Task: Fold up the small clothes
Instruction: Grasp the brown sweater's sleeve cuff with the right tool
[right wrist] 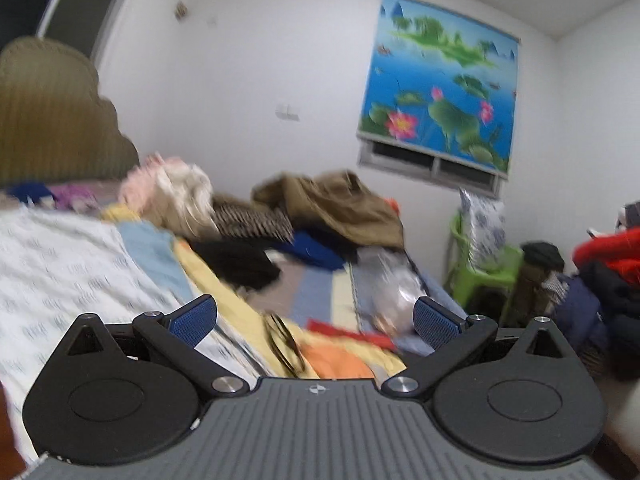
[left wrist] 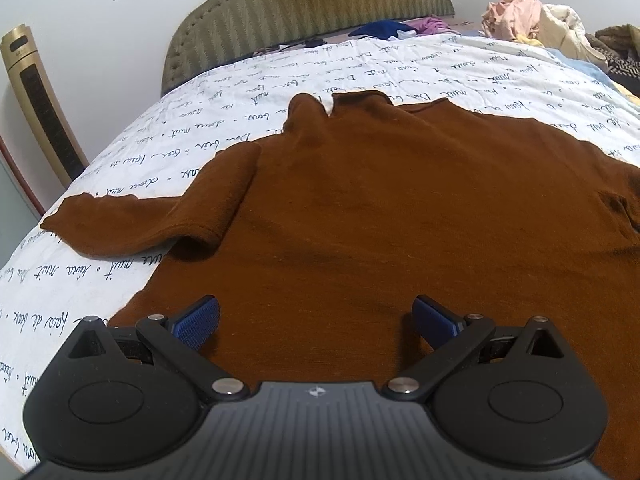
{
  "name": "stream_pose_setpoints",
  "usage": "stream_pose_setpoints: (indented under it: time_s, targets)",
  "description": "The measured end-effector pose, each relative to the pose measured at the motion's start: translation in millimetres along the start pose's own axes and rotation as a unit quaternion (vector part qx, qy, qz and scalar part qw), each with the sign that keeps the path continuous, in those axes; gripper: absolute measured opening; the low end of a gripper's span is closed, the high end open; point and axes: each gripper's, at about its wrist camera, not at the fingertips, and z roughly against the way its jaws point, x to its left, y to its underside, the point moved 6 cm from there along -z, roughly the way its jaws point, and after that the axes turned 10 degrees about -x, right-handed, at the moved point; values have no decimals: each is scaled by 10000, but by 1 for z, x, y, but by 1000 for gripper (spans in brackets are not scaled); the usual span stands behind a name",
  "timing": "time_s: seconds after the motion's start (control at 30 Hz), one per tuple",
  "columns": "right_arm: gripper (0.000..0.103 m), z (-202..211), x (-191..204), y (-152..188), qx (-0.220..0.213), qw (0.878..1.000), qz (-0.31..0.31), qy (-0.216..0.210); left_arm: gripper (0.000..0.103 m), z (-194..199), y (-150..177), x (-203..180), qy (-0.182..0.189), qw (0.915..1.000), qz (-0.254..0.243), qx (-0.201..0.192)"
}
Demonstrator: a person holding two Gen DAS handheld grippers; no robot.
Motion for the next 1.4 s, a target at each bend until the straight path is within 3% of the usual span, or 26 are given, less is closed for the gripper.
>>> stream_pose_setpoints:
  time_s: [0.1,0.17,0.27,0.4,0.5,0.53,0.6,0.63,0.67,0.73,0.8,0.93,1.0,1.03,1.1,1.17,1.2,1.27,1.33,1.4]
  targets:
    - [103,0,-15,32,255,9996,-155,-8,103,0,0,-2,-7,10000,-45,-4]
    - [103,-3,-25,45,502,9969,-588,-118,103,1,-1,-2,-23,10000,-63,-24]
    - [103,6,-54,57,1125,9780,-1654,-598,103,0,-1,-3,-23,10000,-76,-32]
    - [103,31,-65,75,2254,9113,-3141,-1415,103,0,1,-9,46,9999,-93,3]
    - [103,45,-70,94,2851,8638,-3888,-1461,103,0,3,-14,86,9999,-147,3]
    - [103,49,-71,105,3072,8383,-4263,-1452,103,0,4,-14,84,9998,-167,-1]
    - [102,56,-64,126,3459,7760,-5012,-1644,103,1,3,-14,69,9998,-173,-2]
    - [102,60,-60,132,3551,7568,-5208,-1730,103,0,3,-14,68,9998,-162,3]
    - [102,62,-53,136,3580,7476,-5301,-1788,103,0,3,-13,67,9999,-148,7]
    - [101,61,-38,139,3513,7511,-5248,-1924,103,0,4,-13,59,9999,-140,12]
    - [100,59,-29,149,3482,7537,-5285,-1770,103,0,4,-13,50,9999,-150,8]
    - [92,54,-45,159,2636,7673,-5670,-1420,103,-1,5,-11,48,9999,-103,50]
    - [87,46,-51,159,2390,7814,-5626,-1254,103,-2,5,-11,47,9999,-87,59]
    - [80,41,-53,161,2348,7848,-5614,-1176,103,-2,5,-11,44,9999,-91,57]
    - [64,35,-55,166,2398,7758,-5739,-1061,103,-2,5,-11,38,9999,-113,49]
    - [21,29,-56,167,2457,7803,-5657,-1033,103,-1,4,-10,41,9999,-111,45]
    - [13,27,-56,167,2506,7859,-5565,-995,103,-2,4,-9,37,9999,-111,43]
    - [12,22,-57,162,2483,7924,-5467,-1073,103,-2,3,-6,-4,9999,-108,34]
    - [12,19,-59,141,2244,8113,-5251,-1256,103,-3,1,-2,-49,10000,-74,35]
    - [11,9,-60,104,1737,8458,-4841,-1416,103,-3,-1,1,-86,10000,-29,16]
